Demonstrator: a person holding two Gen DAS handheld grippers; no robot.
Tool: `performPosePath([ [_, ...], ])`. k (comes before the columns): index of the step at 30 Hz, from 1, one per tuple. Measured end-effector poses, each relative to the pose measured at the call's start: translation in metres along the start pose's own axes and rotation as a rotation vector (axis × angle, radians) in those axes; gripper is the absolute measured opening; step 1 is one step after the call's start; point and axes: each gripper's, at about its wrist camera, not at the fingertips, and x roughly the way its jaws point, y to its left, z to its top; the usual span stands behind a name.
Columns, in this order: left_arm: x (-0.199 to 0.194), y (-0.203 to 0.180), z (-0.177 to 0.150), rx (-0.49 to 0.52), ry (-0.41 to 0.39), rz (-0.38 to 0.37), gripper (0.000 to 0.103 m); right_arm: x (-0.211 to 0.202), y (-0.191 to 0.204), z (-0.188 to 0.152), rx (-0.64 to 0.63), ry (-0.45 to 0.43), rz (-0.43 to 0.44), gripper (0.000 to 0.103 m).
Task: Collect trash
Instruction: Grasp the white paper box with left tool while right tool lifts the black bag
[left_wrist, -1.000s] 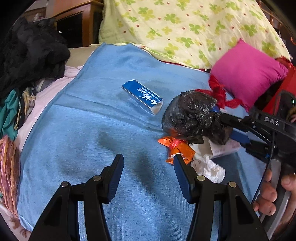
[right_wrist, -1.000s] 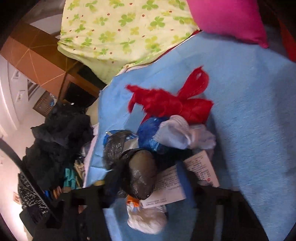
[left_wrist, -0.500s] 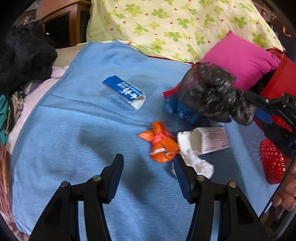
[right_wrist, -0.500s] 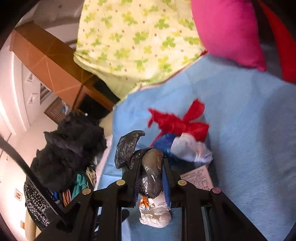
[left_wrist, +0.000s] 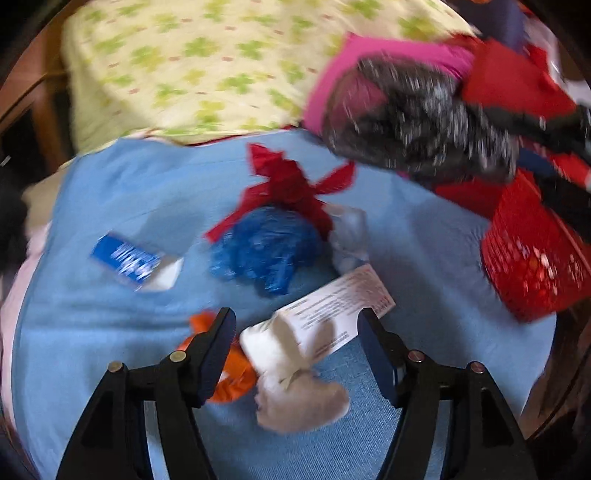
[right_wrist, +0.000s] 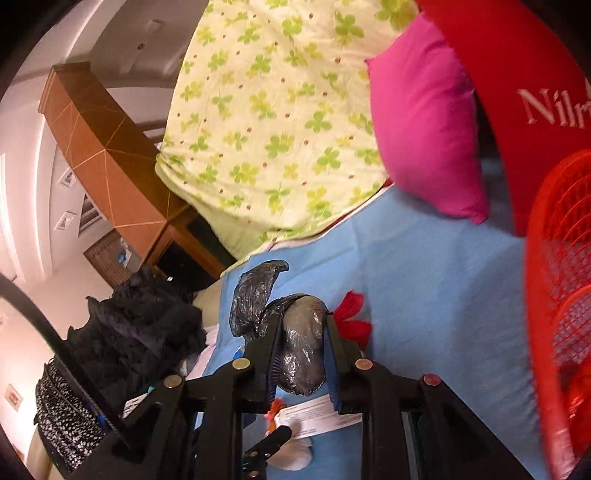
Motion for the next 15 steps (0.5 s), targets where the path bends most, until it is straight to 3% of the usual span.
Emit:
performPosePath([
  [5,0.017,-0.006,0.010,0.079,0.037,-0.067,0.072,-0.012,-0.001,0.008,-0.025,-0.049,-0.023,0.023],
  [11,0.040,-0.021,0.004,0.172,0.136,-0.039,0.072,-0.014,-0.003,0.008,-0.019,-0.051,-0.031,0.023],
  [15,0.040,-0.032,0.002,0.220,0.142,-0.015,0.072,-0.016,-0.006,0.009,-0.016,-0.063,-0.037,0.023],
])
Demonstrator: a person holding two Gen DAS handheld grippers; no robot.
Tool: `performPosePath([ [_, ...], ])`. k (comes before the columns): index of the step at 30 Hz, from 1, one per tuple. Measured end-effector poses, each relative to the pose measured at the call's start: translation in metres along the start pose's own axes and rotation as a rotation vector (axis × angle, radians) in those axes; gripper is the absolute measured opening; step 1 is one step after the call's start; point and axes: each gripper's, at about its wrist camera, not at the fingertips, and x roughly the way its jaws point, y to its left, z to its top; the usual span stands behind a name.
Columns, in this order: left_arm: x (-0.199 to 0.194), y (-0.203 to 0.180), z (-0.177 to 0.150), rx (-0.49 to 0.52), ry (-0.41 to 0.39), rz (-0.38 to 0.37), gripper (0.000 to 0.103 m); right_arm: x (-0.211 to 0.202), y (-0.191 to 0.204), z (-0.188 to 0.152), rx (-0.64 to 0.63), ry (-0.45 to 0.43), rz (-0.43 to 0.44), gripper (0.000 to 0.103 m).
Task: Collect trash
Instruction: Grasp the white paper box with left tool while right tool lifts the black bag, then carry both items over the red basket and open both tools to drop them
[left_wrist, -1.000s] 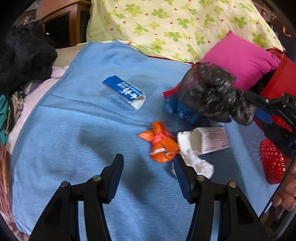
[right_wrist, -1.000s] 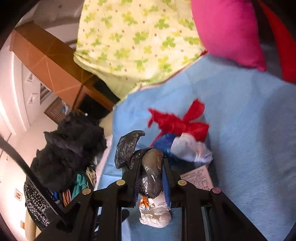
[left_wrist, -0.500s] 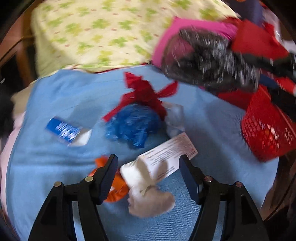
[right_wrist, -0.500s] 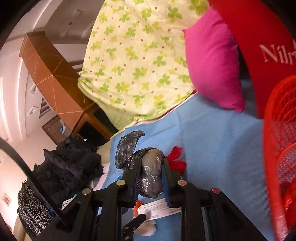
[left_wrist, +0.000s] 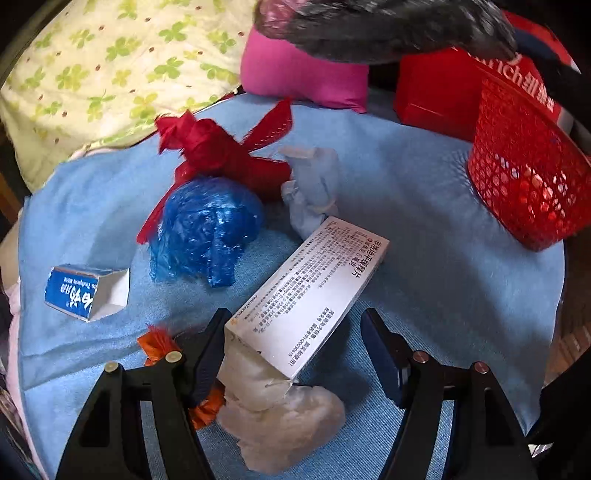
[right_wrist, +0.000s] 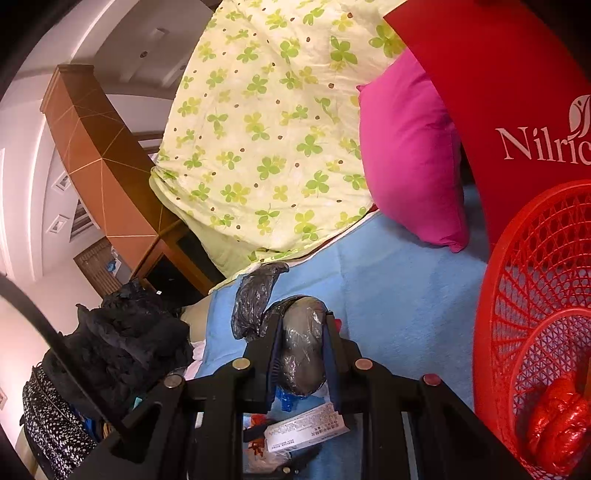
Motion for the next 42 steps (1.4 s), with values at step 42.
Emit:
performPosePath([
  [42,-0.133,-0.028,0.014,-0.189,-0.511,-0.119,0.051,-0.144,-0.032,0.031,-0.011,-0.324,-0.168,0.023],
])
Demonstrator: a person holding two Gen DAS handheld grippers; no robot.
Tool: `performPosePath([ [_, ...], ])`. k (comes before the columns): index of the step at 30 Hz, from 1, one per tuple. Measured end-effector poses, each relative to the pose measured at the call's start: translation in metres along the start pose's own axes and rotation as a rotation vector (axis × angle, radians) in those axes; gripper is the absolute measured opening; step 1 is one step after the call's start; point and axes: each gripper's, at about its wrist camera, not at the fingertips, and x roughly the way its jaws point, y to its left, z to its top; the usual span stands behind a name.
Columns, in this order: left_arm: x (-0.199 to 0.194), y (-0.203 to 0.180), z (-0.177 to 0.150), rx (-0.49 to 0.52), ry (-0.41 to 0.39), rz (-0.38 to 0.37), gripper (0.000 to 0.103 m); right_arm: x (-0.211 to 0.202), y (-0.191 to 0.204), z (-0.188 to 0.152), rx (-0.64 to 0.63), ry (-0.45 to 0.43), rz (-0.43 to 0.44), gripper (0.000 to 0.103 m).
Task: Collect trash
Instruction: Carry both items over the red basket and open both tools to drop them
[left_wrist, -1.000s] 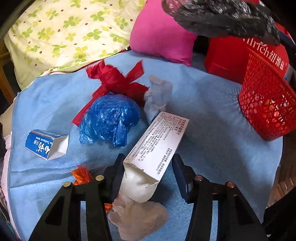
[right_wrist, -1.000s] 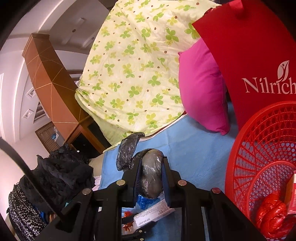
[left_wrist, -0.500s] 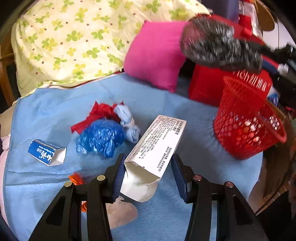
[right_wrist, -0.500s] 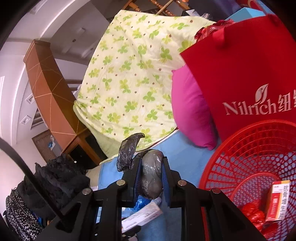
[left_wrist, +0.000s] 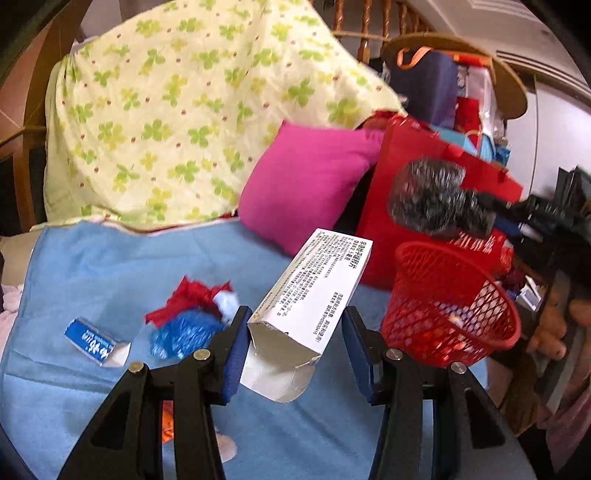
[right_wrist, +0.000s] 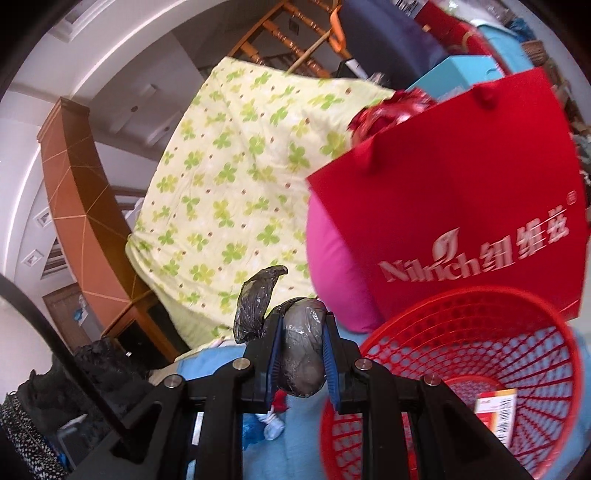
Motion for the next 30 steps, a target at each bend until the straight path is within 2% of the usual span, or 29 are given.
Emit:
performPosePath([
  [5,-0.008,-0.027,0.011,0.002,-0.051,-0.043,0.052,-0.022,-0.022,0.006,0.026,-0.038,-0.049,0.023],
  [9,-0.002,-0.063,0.017,0.015,-0.052,-0.080,0.052,-0.039,-0.041,0.011,0.043,-0.065,-0.091,0.023],
  [14,0.016,-0.104,0.020,-0.033,-0.019,-0.138,0.052,-0.054,-0.069,0.022,0.087,-0.103,-0.155,0.023],
  [16,0.032,-0.118,0.021,-0.071,0.020,-0.172,0.052,-0.058,-0.083,0.027,0.115,-0.108,-0.181,0.023],
  [23,0.070,-0.161,0.019,-0.054,0.116,-0.156,0.053,-0.048,-0.117,0.030,0.221,-0.033,-0.215,0.025],
  [25,0.069,-0.165,0.019,-0.048,0.118,-0.158,0.054,-0.042,-0.119,0.029,0.247,-0.002,-0.198,0.026],
  [27,0.064,-0.163,0.018,-0.039,0.109,-0.142,0.059,-0.037,-0.118,0.028,0.248,0.022,-0.181,0.026],
  [30,0.053,-0.151,0.018,-0.029,0.092,-0.111,0.059,-0.035,-0.112,0.026,0.232,0.030,-0.163,0.026],
])
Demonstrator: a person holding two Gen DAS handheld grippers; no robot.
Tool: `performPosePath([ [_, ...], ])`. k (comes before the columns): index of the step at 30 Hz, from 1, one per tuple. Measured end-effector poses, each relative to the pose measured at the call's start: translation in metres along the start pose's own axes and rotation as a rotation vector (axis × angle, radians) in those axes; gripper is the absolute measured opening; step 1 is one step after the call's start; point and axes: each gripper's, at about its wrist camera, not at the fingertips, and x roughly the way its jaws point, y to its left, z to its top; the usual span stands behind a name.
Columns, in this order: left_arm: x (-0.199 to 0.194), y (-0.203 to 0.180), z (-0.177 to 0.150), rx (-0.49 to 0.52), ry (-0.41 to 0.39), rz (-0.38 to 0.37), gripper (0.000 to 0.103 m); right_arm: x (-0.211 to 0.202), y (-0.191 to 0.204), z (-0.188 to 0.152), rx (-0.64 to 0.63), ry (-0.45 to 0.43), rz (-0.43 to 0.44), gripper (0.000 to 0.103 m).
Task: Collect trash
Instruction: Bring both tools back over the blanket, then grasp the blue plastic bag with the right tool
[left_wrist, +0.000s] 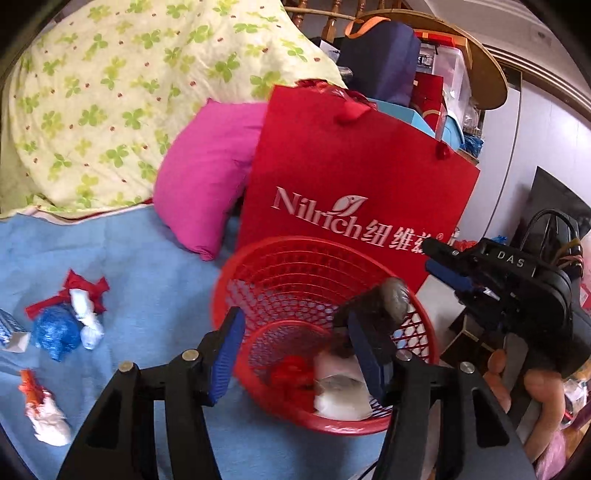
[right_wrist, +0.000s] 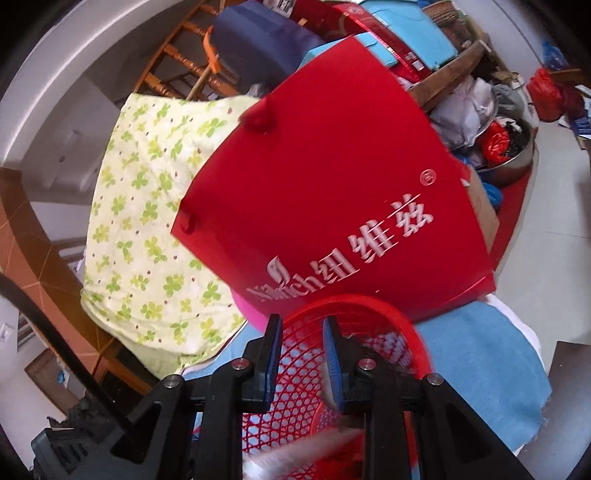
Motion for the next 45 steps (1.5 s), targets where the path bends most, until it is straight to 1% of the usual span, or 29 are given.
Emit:
performPosePath([
  [3,-0.021,0.026,-0.005,-0.005,-0.025,0.062,0.060,-0.003,0.012,-0.005,-0.035,-0.018,0.034,0.026],
  [7,-0.057,0.075,-0.016,-0.050,-0.064,0.192,0.060,-0.006,0.039,-0.018,-0.107,-0.033,0.095,0.026],
  [9,-0.082,0.109,-0.026,-0.091,-0.093,0.298,0.060,-0.007,0.059,-0.029,-0.163,-0.035,0.141,0.026],
  [11,-0.100,0.138,-0.035,-0.129,-0.110,0.395,0.062,-0.006,0.077,-0.041,-0.209,-0.030,0.183,0.030],
  [12,-0.108,0.154,-0.040,-0.158,-0.111,0.449,0.062,-0.006,0.086,-0.048,-0.234,-0.025,0.203,0.046],
  [13,-0.115,0.169,-0.044,-0.187,-0.109,0.490,0.062,-0.006,0.099,-0.058,-0.266,-0.023,0.227,0.076],
  [14,-0.119,0.181,-0.048,-0.210,-0.106,0.517,0.062,-0.007,0.108,-0.066,-0.292,-0.033,0.251,0.083],
  [15,-0.125,0.194,-0.052,-0.236,-0.101,0.552,0.062,-0.009,0.120,-0.076,-0.325,-0.043,0.287,0.083],
  [16,-0.129,0.204,-0.056,-0.258,-0.093,0.579,0.062,-0.008,0.129,-0.085,-0.355,-0.030,0.314,0.083],
  [19,-0.139,0.231,-0.068,-0.314,-0.071,0.628,0.062,0.006,0.156,-0.115,-0.419,0.067,0.375,0.082],
  [20,-0.141,0.238,-0.072,-0.327,-0.061,0.645,0.062,0.012,0.163,-0.123,-0.435,0.096,0.383,0.082],
  [23,-0.140,0.247,-0.078,-0.345,-0.032,0.674,0.062,0.034,0.181,-0.156,-0.496,0.190,0.371,0.081],
  [24,-0.140,0.249,-0.080,-0.351,-0.023,0.684,0.062,0.042,0.185,-0.164,-0.508,0.223,0.368,0.076],
  [25,-0.141,0.252,-0.083,-0.361,-0.014,0.689,0.062,0.049,0.187,-0.171,-0.516,0.253,0.367,0.069],
  [26,-0.141,0.257,-0.086,-0.379,-0.002,0.686,0.062,0.060,0.191,-0.179,-0.524,0.294,0.364,0.066],
  [27,-0.140,0.264,-0.088,-0.391,0.009,0.681,0.062,0.066,0.190,-0.184,-0.527,0.318,0.359,0.061],
  [30,-0.138,0.272,-0.093,-0.414,0.036,0.685,0.062,0.099,0.192,-0.204,-0.525,0.421,0.341,0.059],
  [32,-0.136,0.278,-0.094,-0.423,0.048,0.692,0.062,0.119,0.195,-0.213,-0.522,0.475,0.354,0.059],
  [34,-0.137,0.286,-0.095,-0.445,0.054,0.695,0.062,0.136,0.197,-0.222,-0.533,0.507,0.338,0.059],
  [37,-0.135,0.303,-0.095,-0.491,0.064,0.690,0.062,0.161,0.202,-0.234,-0.528,0.557,0.338,0.059],
  [41,-0.128,0.318,-0.095,-0.531,0.080,0.701,0.062,0.191,0.220,-0.247,-0.578,0.563,0.342,0.059],
  [45,-0.120,0.324,-0.094,-0.542,0.095,0.715,0.062,0.222,0.233,-0.257,-0.597,0.574,0.337,0.059],
])
